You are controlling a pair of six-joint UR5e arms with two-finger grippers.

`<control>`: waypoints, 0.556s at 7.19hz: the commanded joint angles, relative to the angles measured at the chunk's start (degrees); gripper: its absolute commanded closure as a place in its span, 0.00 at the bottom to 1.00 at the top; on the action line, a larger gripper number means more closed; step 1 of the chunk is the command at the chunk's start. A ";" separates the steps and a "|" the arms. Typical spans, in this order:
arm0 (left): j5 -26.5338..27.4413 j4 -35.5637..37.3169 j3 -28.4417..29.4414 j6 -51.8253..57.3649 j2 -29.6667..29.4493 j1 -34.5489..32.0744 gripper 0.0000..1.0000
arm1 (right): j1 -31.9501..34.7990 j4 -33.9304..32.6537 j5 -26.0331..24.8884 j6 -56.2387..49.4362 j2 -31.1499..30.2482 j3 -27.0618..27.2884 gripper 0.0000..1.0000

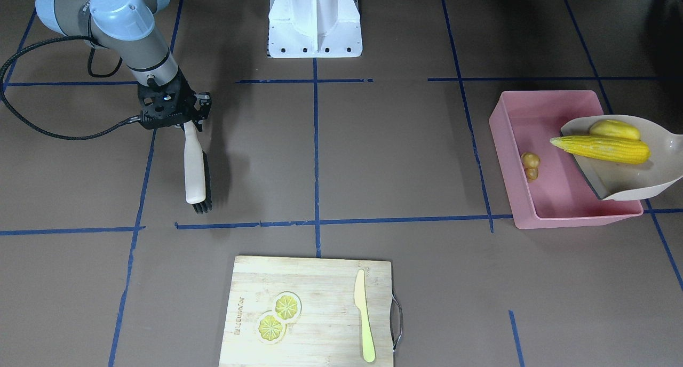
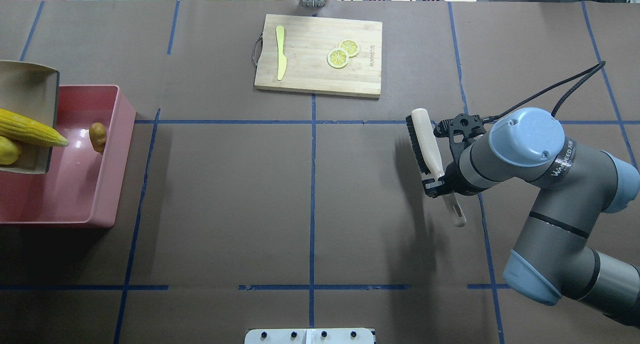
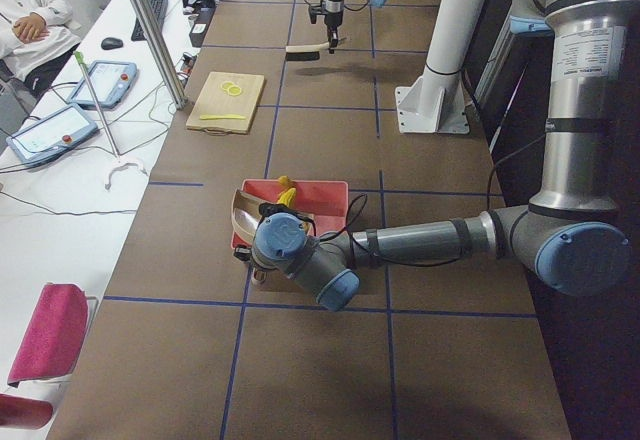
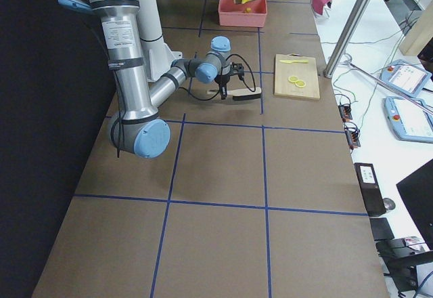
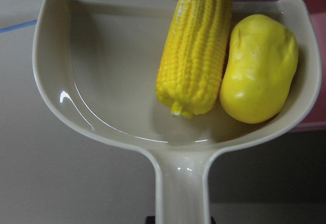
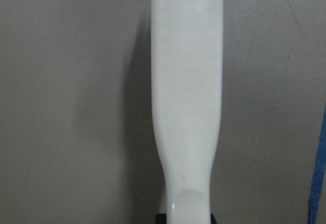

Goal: Sweep and dump trash into bin
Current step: 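Tilt the dustpan with the left gripper to dump the produce into the bin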

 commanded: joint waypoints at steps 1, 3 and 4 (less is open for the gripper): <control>1.45 0.02 -0.13 4.54 -0.27 0.07 1.00 | 0.00 0.00 0.00 0.01 -0.06 -0.09 1.00; 1.19 10.73 -4.14 4.72 -0.80 -0.20 1.00 | 0.00 0.00 0.17 0.01 -0.06 -0.09 1.00; 1.28 18.31 -7.92 4.72 -0.80 -0.20 1.00 | 0.00 0.09 0.18 0.01 -0.06 -0.09 1.00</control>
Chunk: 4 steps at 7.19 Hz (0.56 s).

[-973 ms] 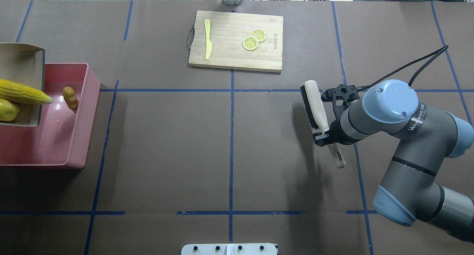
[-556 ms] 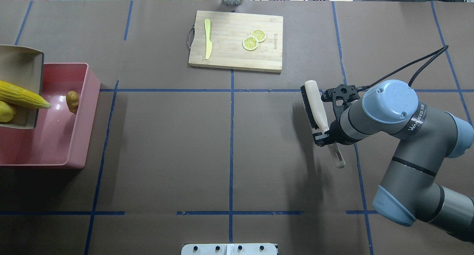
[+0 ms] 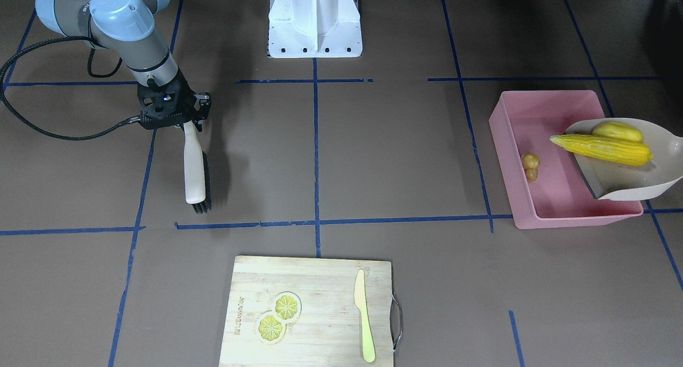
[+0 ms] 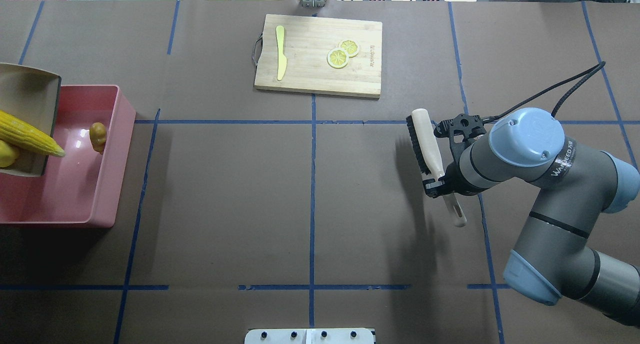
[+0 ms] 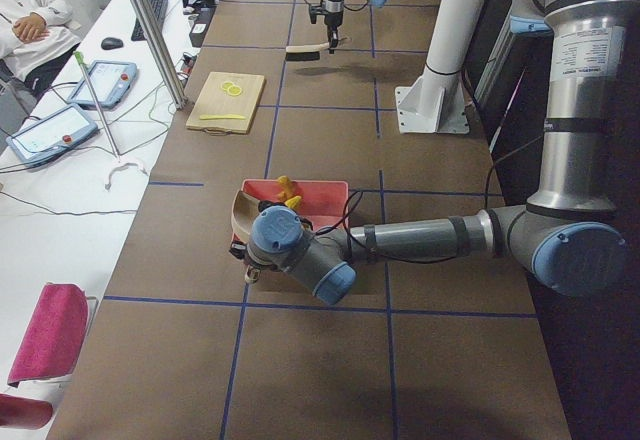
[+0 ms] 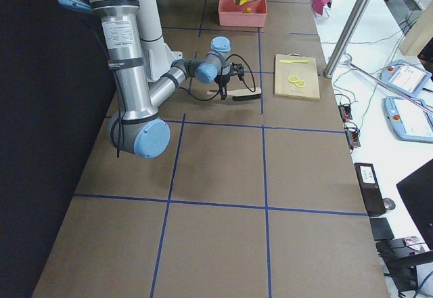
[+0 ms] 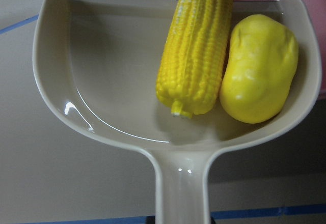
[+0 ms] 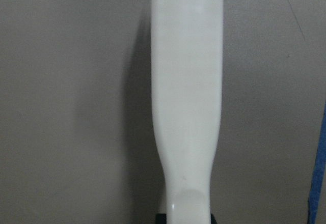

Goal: Sweep and dump trash into bin
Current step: 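Tilt the dustpan with the left gripper to dump the produce into the bin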

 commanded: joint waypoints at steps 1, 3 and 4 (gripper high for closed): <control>0.19 11.59 -5.02 0.10 -0.17 0.02 1.00 | 0.00 0.07 0.04 0.00 -0.03 -0.09 1.00; 3.69 19.83 -8.27 0.19 -0.17 0.28 1.00 | 0.00 0.07 0.04 0.09 -0.03 0.00 1.00; 3.80 24.24 -9.94 0.37 -0.43 0.20 1.00 | 0.00 0.07 0.04 0.09 -0.03 0.00 1.00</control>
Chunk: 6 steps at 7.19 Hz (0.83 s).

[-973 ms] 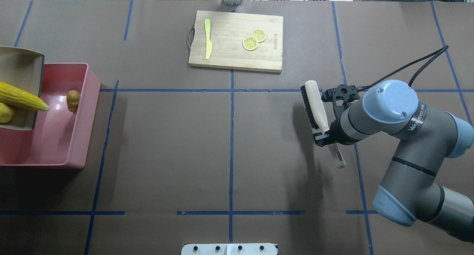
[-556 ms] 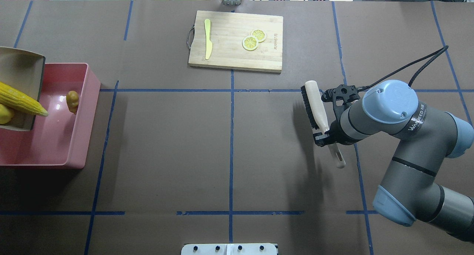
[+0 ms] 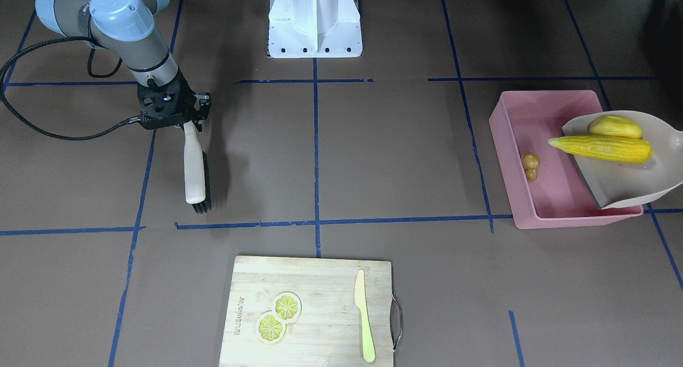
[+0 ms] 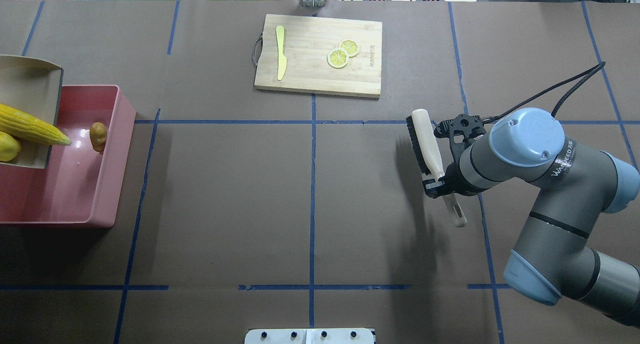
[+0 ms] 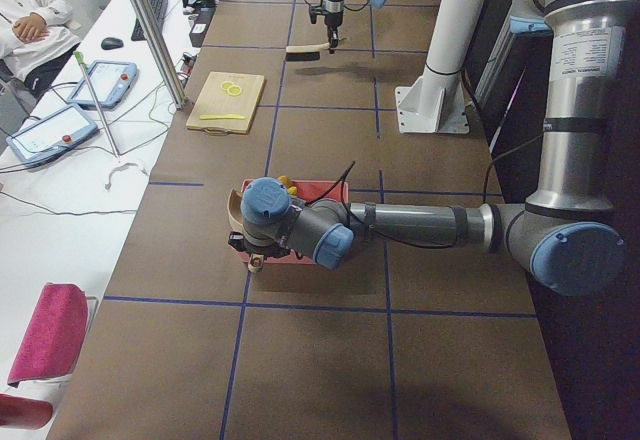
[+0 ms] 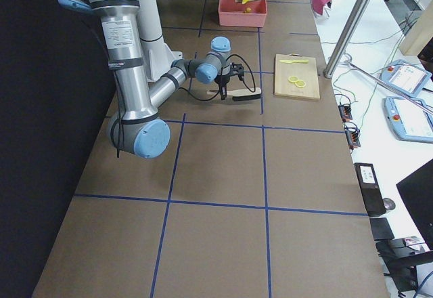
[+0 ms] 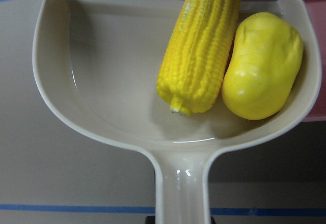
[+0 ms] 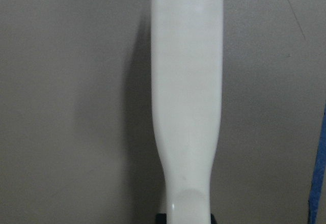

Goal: Sweep and dump trash into bin
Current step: 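Tilt the dustpan with the left gripper to dump the produce into the bin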

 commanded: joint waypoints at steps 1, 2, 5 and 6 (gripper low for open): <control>1.95 8.83 -2.89 0.33 -1.07 0.09 1.00 | -0.09 0.00 -0.17 0.10 0.00 0.10 1.00; 5.62 9.12 -4.98 2.60 -0.99 0.26 1.00 | 0.00 0.00 -0.18 0.10 -0.09 0.10 1.00; 16.32 14.60 -11.21 13.78 -0.99 1.06 1.00 | -0.09 0.00 -0.26 0.10 -0.09 0.10 1.00; 18.64 22.66 -14.90 17.61 -1.25 0.36 1.00 | -0.09 0.00 -0.35 0.10 -0.09 0.01 1.00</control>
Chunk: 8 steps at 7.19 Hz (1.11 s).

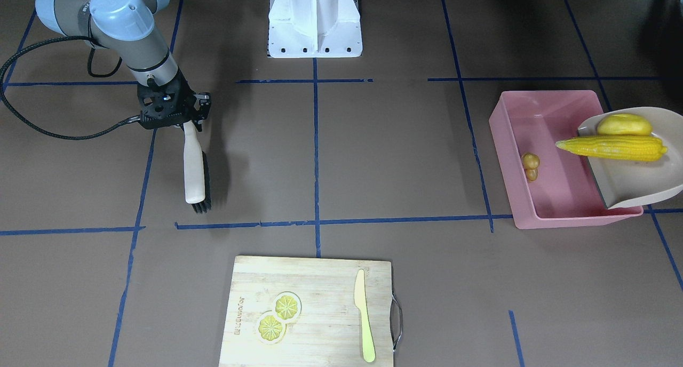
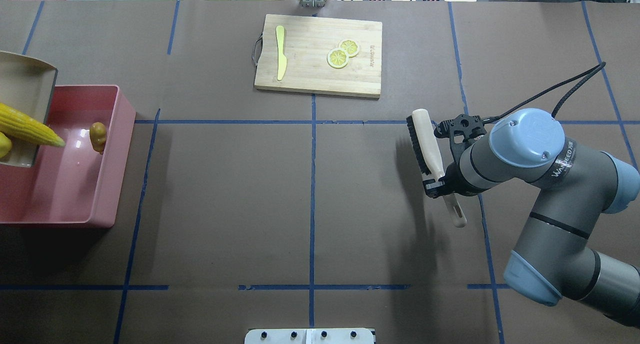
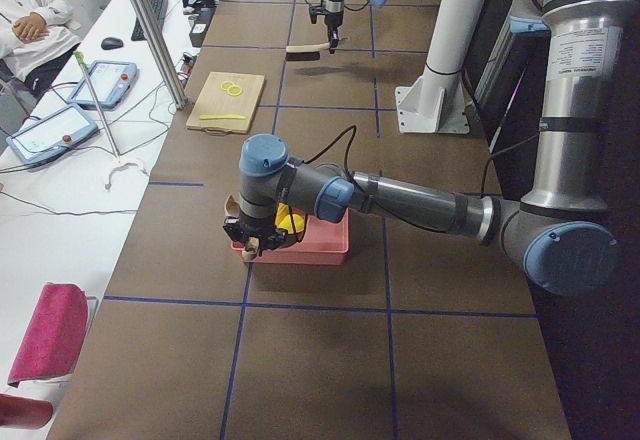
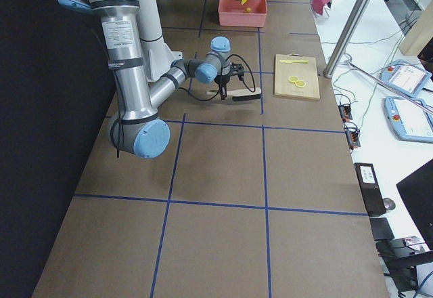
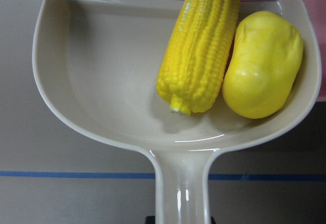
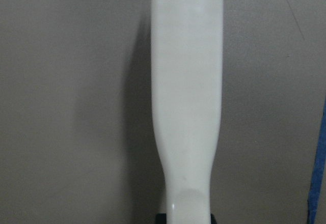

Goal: Sweep and dump trash into bin
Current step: 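Tilt the dustpan with the left gripper to dump the produce into the bin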

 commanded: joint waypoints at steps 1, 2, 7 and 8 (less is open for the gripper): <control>4.76 8.56 -5.20 6.21 -0.11 -0.25 1.00 | -0.01 0.00 -0.08 0.00 0.00 -0.17 1.00; 4.76 8.56 -4.95 6.21 0.15 -0.24 1.00 | -0.01 0.00 -0.17 0.00 0.00 -0.34 1.00; 1.80 9.18 -3.89 0.37 -0.73 -0.24 1.00 | -0.09 0.00 -0.26 0.09 0.00 -0.43 1.00; -4.23 8.66 -3.37 -5.07 -0.64 -0.24 1.00 | -0.09 0.09 -0.26 0.09 0.08 -0.34 1.00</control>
